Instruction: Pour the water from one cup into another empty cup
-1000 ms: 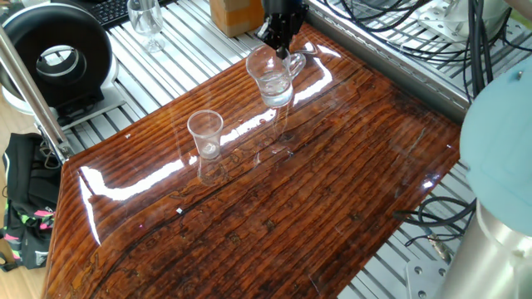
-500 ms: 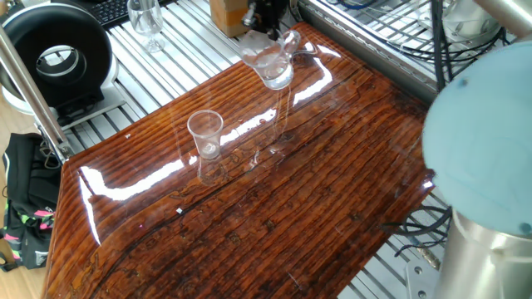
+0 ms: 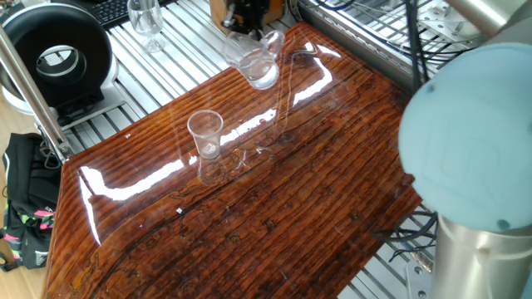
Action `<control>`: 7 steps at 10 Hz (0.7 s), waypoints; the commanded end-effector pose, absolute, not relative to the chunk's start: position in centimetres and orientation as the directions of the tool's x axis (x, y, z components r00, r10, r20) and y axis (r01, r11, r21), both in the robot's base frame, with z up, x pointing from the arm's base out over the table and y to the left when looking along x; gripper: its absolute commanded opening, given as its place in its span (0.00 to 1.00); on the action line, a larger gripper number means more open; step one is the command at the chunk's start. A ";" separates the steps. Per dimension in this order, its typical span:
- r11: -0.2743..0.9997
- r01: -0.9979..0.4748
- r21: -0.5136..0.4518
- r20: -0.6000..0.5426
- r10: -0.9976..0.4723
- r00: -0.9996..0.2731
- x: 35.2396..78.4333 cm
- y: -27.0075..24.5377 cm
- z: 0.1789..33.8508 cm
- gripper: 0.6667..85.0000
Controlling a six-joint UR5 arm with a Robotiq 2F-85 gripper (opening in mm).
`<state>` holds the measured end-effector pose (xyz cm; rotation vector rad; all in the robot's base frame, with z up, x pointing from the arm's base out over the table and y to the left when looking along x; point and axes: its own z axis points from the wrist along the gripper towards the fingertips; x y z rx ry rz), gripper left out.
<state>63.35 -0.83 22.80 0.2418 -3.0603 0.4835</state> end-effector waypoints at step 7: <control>0.921 -0.192 -0.340 0.030 -0.193 -0.981 64.7 1.3 22.3 0.01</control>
